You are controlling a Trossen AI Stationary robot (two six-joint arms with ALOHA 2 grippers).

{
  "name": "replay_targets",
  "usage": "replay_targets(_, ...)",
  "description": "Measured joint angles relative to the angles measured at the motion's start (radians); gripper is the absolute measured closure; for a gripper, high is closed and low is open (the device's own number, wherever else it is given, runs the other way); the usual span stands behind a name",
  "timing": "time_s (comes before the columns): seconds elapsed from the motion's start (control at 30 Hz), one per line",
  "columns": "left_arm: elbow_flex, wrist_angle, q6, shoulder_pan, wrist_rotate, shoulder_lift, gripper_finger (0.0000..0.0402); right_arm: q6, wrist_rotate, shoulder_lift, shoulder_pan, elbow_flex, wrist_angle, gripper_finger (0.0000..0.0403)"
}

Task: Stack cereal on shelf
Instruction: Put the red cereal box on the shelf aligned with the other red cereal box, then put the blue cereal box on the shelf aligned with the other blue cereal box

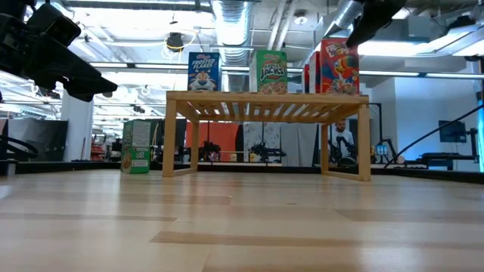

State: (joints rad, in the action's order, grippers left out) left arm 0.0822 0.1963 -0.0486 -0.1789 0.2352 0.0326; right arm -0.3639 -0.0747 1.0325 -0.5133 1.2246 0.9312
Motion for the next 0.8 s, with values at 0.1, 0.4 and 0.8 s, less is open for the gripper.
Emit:
replay_targets(0.1, 0.000, 0.000, 0.000, 0.000, 0.000, 0.000, 0.0187, 0.004, 0.003, 0.000, 0.000, 0.017, 0.022, 0.0147)
replay_targets(0.4, 0.000, 0.000, 0.000, 0.000, 0.000, 0.000, 0.0187, 0.024, 0.005, 0.000, 0.000, 0.081, 0.064, 0.0147)
replay_targets(0.8, 0.000, 0.000, 0.000, 0.000, 0.000, 0.000, 0.0187, 0.444, 0.025, 0.000, 0.134, 0.157, 0.335, 0.0147)
